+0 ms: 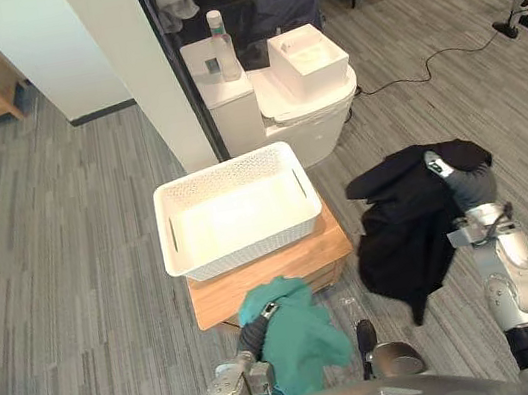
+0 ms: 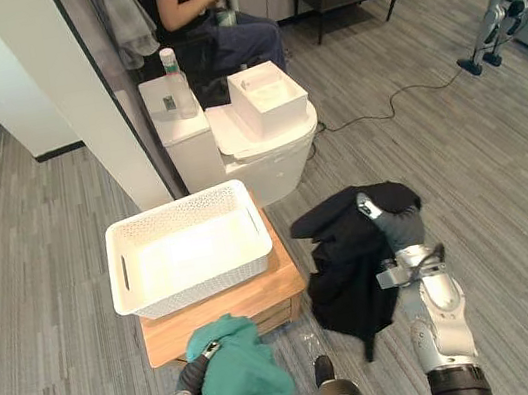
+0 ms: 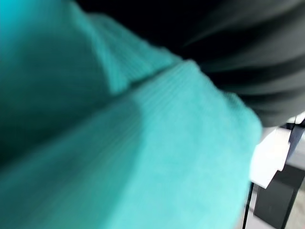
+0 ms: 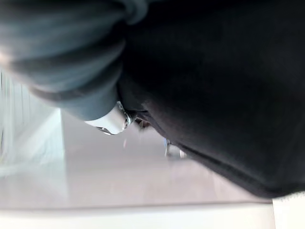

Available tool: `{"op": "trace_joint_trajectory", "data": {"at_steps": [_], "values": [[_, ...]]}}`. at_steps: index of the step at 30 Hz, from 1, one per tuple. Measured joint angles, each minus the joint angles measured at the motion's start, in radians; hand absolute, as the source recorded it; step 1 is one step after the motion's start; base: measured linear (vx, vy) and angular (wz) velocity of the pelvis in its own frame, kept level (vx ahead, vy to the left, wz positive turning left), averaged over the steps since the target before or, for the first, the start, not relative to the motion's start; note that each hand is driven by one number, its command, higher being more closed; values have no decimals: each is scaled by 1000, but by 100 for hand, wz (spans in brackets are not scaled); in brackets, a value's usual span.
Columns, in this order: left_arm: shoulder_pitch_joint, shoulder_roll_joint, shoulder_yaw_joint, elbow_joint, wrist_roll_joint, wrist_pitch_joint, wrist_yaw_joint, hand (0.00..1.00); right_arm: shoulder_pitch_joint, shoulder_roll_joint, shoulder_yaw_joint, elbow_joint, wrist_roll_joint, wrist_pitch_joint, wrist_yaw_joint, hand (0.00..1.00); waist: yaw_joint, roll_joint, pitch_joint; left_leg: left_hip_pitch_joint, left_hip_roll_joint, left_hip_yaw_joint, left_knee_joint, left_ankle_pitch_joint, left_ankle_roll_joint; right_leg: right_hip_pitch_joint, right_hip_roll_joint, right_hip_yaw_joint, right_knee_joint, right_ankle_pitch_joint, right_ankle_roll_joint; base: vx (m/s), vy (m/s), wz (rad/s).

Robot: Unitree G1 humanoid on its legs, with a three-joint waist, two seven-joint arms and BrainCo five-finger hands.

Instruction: Tidy the bed and pick cloth on bed and put in laundry

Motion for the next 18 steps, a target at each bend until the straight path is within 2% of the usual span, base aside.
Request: {"op": "trace_joint_trajectory", "data": {"at_steps": [1, 3, 4, 5, 6, 7, 10, 13, 16, 18], "values": [[11, -6, 0, -1, -9, 0, 0, 100, -22, 0, 2, 3, 0, 5, 1, 100, 6, 8, -2, -7, 13, -10, -44, -41, 22, -5, -7, 24, 3, -3, -3, 71, 49, -52], [15, -8, -2, -1, -13, 1, -3, 100, -42, 0, 15, 6, 0, 12, 7, 100, 3, 4, -1, 17, 13, -12, -247, -48, 26, -7, -38, 49, 9, -7, 1, 98, 90, -43], [23, -12, -2, -1, -13, 0, -8, 100, -44, 0, 20, 8, 1, 16, 11, 100, -7, 6, -2, 51, -2, -16, -437, -18, 15, -13, -55, 63, 15, -12, 16, 104, 149, -21], [22, -15, -2, -1, -12, 0, -15, 100, -44, 0, 20, 12, 0, 17, 11, 100, -10, 11, -5, 73, -7, -27, -524, 13, 13, -17, -60, 67, 19, -14, 27, 126, 235, -21], [23, -29, -3, -2, -10, 0, -26, 100, -44, -4, 19, 20, 0, 19, 10, 100, -18, 28, -14, 107, -4, -27, -659, 96, -1, -19, -63, 70, 25, -18, 57, 133, 257, -19], [18, -31, -7, -1, 0, 1, -32, 100, -44, 15, 21, 40, 0, 24, 9, 100, -18, 5, -17, 136, -39, 0, -691, 101, -7, -13, -97, 76, 28, -20, 69, 141, 252, -13], [-9, -5, -36, 0, 6, 8, -42, 100, -46, 28, 21, 40, -13, 25, 4, 100, -22, -51, -26, 141, -118, 7, -700, 91, 21, -14, -176, 70, 32, -11, 122, 160, 238, 9], [-23, 5, -43, 0, 3, 8, -46, 100, -55, 28, 22, 32, -29, 15, 12, 100, -21, -54, -28, 146, -140, 7, -696, 85, 30, 1, -198, 42, 32, 1, 139, 116, 110, 11], [-33, 23, -40, 0, -26, 8, -39, 100, -72, 20, 21, -70, -54, 13, 32, 100, -19, -50, -30, 150, -139, 4, -700, 85, 29, 7, -197, 38, 31, 1, 139, 55, 1, 2], [-41, 28, -41, 35, -79, 8, -36, 100, -176, -2, 21, -150, -75, 17, 50, 100, -23, -48, -32, 167, -130, 3, -719, 81, 23, 11, -185, 38, 28, 1, 139, -4, -50, -8]]}}
